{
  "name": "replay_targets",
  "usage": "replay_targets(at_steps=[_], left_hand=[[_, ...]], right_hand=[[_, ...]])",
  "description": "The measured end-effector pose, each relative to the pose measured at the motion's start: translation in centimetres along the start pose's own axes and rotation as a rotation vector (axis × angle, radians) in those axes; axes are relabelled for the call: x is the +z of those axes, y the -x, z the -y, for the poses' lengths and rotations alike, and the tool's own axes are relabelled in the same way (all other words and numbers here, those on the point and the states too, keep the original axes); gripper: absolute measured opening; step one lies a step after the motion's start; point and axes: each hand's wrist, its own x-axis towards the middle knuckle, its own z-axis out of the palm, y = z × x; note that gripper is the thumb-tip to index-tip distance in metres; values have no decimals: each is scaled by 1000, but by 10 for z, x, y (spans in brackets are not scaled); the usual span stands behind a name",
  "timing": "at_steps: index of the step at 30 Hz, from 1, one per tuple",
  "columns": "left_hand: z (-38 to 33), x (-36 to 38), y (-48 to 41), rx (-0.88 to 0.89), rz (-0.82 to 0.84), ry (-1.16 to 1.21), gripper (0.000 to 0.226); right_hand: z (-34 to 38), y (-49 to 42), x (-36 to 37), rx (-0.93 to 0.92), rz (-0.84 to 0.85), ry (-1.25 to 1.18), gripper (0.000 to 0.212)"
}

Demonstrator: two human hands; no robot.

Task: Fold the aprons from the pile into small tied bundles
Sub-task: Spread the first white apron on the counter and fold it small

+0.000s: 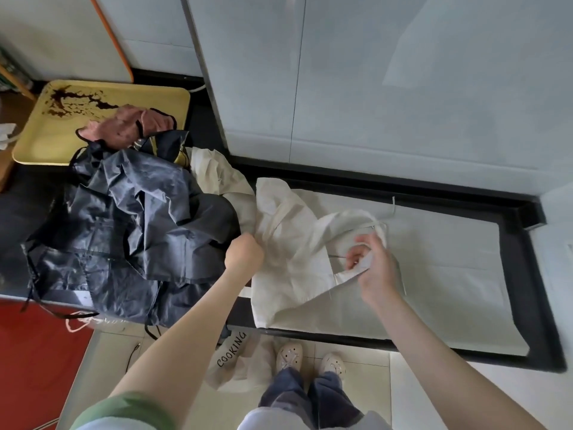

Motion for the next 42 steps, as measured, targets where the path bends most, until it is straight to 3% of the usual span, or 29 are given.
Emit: replay_targets(at_steps=[4,7,10,13,16,19,22,27,30,34,38,42], left_hand=[[-6,5,6,-8,-43,-94,34],[-13,9,12,46,-171,-44,38],[-16,20,21,207,-287,-83,34],[-19,29,27,180,-226,-91,53],[-24,30,24,4,-154,42,56],[-35,30,19,27,3,271,49],[-42,37,26,210,185,292,54],[-34,47,23,246,402,448,69],[-34,40,21,158,302,557,63],[-31,26,9,3,196,610,43],[-28,17,5,153,201,580,30],[-24,17,9,326,164,547,35]], right_hand=[[10,-14,-36,97,-216,-188,26],[8,-18,-56,92,-273,-101,10],[0,-24,-74,77,-364,-11,2],[-13,-30,-91,64,-524,216,23],[-18,-28,-99,-14,-587,639,68],[-6,-23,-86,-238,-449,997,76],[2,-23,-62,-460,-197,1096,81],[9,-31,-13,-544,257,1337,100],[19,-35,23,-596,381,1372,97],[33,-36,71,-545,513,1309,72],[36,-47,116,-520,578,1341,62],[49,-57,138,-434,514,1417,42]])
